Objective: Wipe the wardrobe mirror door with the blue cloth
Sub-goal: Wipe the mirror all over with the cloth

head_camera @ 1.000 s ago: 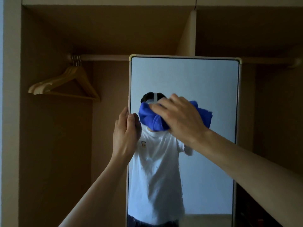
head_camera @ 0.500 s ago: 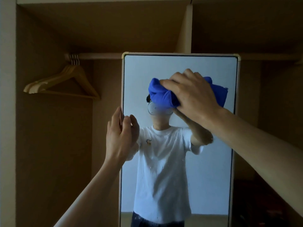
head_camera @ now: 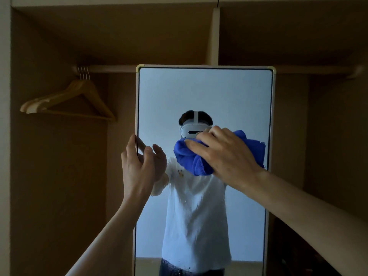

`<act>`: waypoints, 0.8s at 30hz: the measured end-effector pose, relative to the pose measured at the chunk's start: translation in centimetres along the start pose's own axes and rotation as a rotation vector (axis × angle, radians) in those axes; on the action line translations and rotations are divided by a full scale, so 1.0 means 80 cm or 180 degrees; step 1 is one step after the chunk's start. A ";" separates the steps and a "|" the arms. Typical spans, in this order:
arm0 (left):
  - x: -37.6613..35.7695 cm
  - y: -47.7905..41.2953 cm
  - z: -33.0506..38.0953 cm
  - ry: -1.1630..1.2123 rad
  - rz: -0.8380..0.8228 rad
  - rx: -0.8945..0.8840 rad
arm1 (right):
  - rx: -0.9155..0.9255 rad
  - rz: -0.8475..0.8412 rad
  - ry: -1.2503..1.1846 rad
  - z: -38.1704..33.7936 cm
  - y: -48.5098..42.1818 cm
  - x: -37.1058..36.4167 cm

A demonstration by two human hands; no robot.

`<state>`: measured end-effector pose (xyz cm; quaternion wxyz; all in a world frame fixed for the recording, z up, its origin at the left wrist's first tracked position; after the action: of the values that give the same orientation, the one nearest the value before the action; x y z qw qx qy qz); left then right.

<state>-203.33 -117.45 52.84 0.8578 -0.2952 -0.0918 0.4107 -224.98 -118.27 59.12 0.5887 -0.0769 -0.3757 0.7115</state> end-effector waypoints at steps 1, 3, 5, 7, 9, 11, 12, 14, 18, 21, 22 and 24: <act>0.000 0.002 0.001 -0.0020 -0.0005 0.0014 | -0.0035 0.0025 0.0014 0.008 -0.003 0.004; 0.000 0.006 0.004 -0.0033 -0.0013 0.0039 | -0.0165 0.0081 0.0045 0.030 -0.011 0.013; -0.001 0.009 0.008 -0.0077 -0.0011 0.0053 | -0.0299 0.0178 0.0104 0.056 -0.020 0.023; -0.003 0.012 0.011 -0.0166 -0.0001 0.0042 | -0.0426 0.0261 0.0243 0.082 -0.028 0.034; -0.004 0.015 0.012 -0.0233 0.0009 0.0045 | -0.0544 0.0294 0.0405 0.104 -0.033 0.041; -0.005 0.016 0.012 -0.0251 0.0033 0.0041 | -0.0621 0.0305 0.0491 0.115 -0.032 0.044; -0.006 0.017 0.012 -0.0254 0.0051 0.0039 | -0.0626 0.0308 0.0486 0.114 -0.029 0.044; -0.007 0.017 0.011 -0.0283 0.0083 0.0055 | -0.0578 0.0267 0.0423 0.104 -0.017 0.037; -0.012 0.024 0.008 -0.0413 0.0209 0.0063 | -0.0415 0.0234 0.0220 0.074 0.025 0.016; -0.013 0.028 0.007 -0.0442 0.0237 0.0071 | -0.0230 0.0174 0.0143 0.053 0.057 0.000; -0.013 0.029 0.007 -0.0455 0.0235 0.0078 | -0.0164 0.0142 0.0142 0.048 0.065 -0.004; -0.012 0.030 0.008 -0.0467 0.0216 0.0103 | -0.0060 0.0082 0.0202 0.045 0.073 -0.006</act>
<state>-205.79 -116.77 52.03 0.8389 -0.2534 -0.1377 0.4615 -231.39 -120.44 57.82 0.5904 -0.1098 -0.3625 0.7127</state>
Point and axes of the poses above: each hand's wrist, its own y-axis away from the middle knuckle, its own x-axis out of the back of the hand, z = x × y, the point moved 3 cm from there along -y, towards the middle knuckle, and after that the axes turned 7 degrees about x, right-handed, at the moved point
